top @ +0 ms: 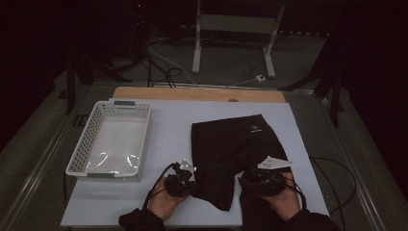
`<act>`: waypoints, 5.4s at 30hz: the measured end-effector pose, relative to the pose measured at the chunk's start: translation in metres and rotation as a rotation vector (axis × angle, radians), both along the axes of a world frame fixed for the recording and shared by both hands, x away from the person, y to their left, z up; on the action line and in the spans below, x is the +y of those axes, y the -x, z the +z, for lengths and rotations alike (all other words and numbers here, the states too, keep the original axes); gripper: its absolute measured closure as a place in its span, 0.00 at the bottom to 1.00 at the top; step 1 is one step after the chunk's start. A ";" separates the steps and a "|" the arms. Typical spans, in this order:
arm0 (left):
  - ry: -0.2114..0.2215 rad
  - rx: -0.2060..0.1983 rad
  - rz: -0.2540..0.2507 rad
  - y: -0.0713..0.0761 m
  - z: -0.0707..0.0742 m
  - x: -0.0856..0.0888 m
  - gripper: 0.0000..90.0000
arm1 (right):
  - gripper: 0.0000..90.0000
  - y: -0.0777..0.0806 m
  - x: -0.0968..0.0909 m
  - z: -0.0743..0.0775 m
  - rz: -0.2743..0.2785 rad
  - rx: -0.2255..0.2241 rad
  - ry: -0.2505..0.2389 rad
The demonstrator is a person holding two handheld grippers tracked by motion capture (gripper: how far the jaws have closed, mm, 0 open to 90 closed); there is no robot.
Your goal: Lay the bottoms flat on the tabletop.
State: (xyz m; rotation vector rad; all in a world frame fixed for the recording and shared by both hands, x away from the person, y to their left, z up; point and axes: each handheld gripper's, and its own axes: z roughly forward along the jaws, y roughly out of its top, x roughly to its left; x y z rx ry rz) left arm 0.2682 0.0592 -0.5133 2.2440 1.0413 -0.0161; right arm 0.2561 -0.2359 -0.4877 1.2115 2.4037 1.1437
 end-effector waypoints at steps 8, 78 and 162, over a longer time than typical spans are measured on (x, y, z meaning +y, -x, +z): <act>0.023 0.010 0.010 -0.002 -0.002 -0.001 0.97 | 0.43 0.000 0.026 -0.014 0.062 0.046 0.054; 0.098 -0.173 0.204 -0.083 0.021 -0.003 0.40 | 0.30 -0.043 -0.106 0.033 -0.137 -0.091 0.036; 0.134 -0.191 0.212 -0.062 0.031 -0.022 0.38 | 0.38 -0.084 -0.127 0.003 -0.432 -0.011 -0.009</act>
